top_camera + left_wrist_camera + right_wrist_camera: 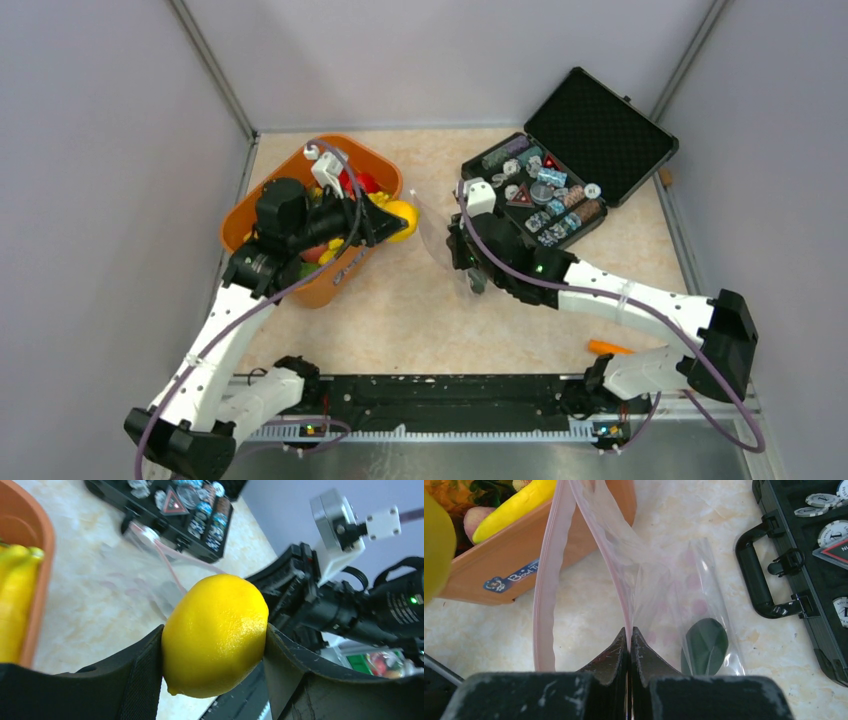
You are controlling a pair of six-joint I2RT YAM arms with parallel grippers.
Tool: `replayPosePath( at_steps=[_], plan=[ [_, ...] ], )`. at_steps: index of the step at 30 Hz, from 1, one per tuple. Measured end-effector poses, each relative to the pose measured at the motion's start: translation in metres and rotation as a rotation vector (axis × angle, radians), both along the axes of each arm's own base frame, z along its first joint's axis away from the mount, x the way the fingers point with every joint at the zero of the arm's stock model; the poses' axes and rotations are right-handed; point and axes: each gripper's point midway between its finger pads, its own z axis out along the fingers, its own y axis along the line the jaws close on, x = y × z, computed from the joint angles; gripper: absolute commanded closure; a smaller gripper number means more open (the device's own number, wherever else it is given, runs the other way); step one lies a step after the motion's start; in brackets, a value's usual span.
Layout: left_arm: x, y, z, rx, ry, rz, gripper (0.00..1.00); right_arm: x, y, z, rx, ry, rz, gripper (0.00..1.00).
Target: Place the food in the zip-top bag and seal the zipper
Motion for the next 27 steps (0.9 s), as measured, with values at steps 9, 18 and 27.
replayPosePath(
  at_steps=[9,18,27],
  plan=[
    [-0.018,-0.046,-0.018,-0.042,0.111,-0.102,0.84,0.004,0.005,0.001,0.036,-0.005,-0.020,1.00],
    [-0.006,-0.067,-0.052,0.117,0.186,-0.048,0.82,0.006,-0.001,-0.005,0.019,-0.004,-0.046,1.00],
    [0.000,-0.066,-0.059,0.260,0.180,0.015,0.81,0.007,-0.002,-0.005,0.020,-0.008,-0.054,1.00]
  ],
)
